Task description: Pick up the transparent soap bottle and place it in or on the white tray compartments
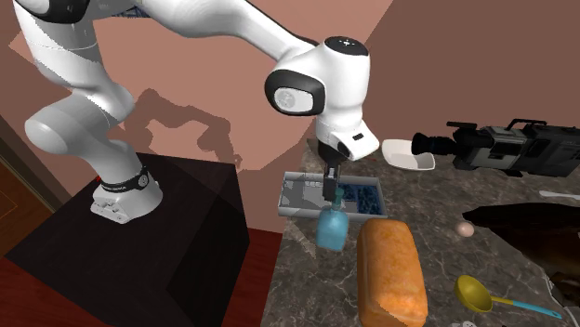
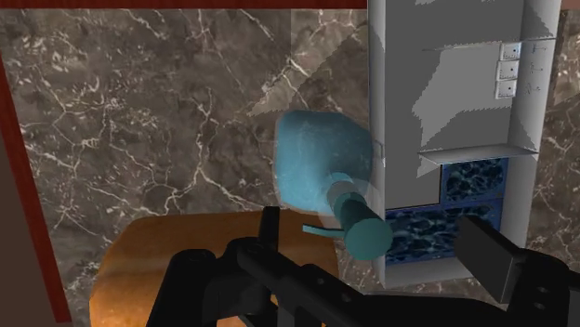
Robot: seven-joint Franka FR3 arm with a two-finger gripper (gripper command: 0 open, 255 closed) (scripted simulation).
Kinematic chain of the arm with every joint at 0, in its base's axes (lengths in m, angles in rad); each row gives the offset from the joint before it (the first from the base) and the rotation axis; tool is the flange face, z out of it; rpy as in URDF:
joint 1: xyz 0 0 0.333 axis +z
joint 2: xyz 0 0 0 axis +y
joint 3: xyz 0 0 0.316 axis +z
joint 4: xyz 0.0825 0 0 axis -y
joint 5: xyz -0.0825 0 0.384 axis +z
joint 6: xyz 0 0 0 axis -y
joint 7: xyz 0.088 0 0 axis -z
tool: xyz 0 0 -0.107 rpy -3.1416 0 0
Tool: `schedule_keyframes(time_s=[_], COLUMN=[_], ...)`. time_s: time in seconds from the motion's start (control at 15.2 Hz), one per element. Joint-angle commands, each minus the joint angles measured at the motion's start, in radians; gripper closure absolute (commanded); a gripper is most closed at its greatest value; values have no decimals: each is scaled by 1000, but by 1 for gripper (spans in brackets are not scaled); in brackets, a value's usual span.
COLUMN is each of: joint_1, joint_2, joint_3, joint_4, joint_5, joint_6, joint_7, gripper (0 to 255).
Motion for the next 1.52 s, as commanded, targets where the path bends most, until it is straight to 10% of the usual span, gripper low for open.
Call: schedule_keyframes(time_s=[0.0, 0.99, 1.06, 1.45], joint_1=[-1, 3, 3, 3], joint_2=[78, 135, 135, 135], joint_3=[-2, 1, 1, 1], joint_4=[70, 48, 48, 49], joint_5=[-2, 2, 2, 2], joint_6=[5, 84, 84, 84], joint_7=[1, -1, -1, -1], gripper=[0, 0, 255, 255])
